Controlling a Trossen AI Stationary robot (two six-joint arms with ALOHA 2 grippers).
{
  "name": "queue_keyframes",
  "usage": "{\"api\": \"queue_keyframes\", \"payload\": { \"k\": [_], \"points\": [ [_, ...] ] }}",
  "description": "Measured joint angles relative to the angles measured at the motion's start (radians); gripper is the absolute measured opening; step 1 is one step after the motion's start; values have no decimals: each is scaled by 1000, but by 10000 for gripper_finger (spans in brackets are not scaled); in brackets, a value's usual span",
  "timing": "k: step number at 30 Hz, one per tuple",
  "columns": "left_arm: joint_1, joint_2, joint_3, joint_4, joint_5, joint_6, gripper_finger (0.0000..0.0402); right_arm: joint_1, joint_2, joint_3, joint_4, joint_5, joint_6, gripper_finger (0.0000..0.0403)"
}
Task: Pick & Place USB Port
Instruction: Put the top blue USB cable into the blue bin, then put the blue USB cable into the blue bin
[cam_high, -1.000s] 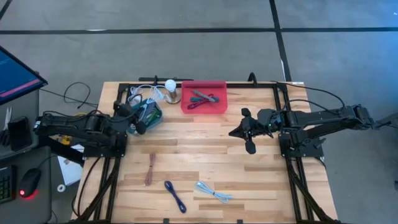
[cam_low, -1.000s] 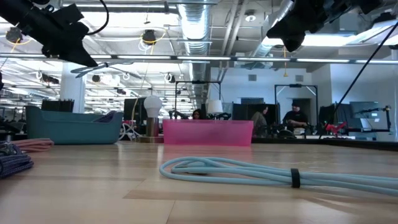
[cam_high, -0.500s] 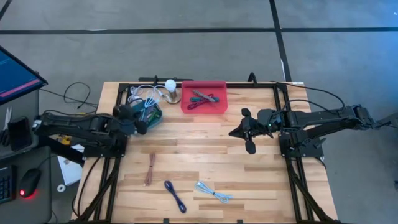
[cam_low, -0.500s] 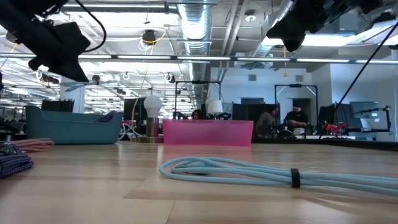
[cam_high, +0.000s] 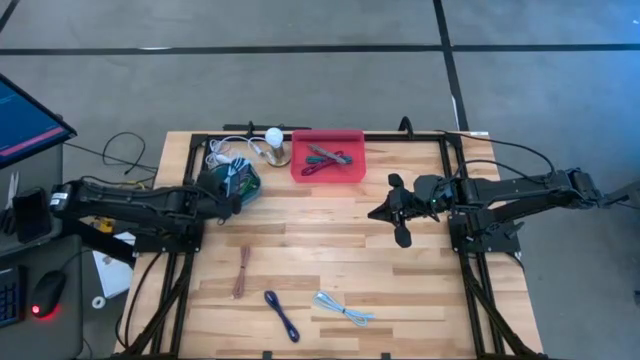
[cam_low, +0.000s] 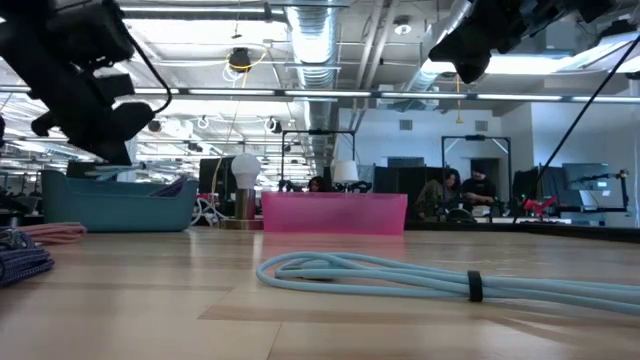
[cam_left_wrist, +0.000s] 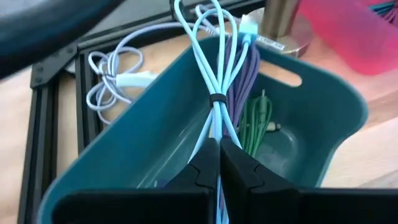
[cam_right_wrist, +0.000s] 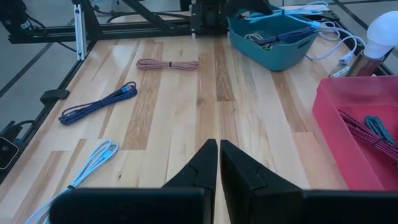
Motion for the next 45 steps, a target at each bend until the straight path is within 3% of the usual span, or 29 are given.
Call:
{"api": "queue_keyframes", "payload": {
  "k": [12,27,45],
  "points": [
    [2,20,-18,18,20,-46,10,0,0,0,0,0,-8,12],
    [2,20,-18,33,38,-17,72,0,0,0,-22,0,-8,12],
    [1,19,-18,150,37,45,63,9,3,0,-10,0,116,12]
  ]
}}
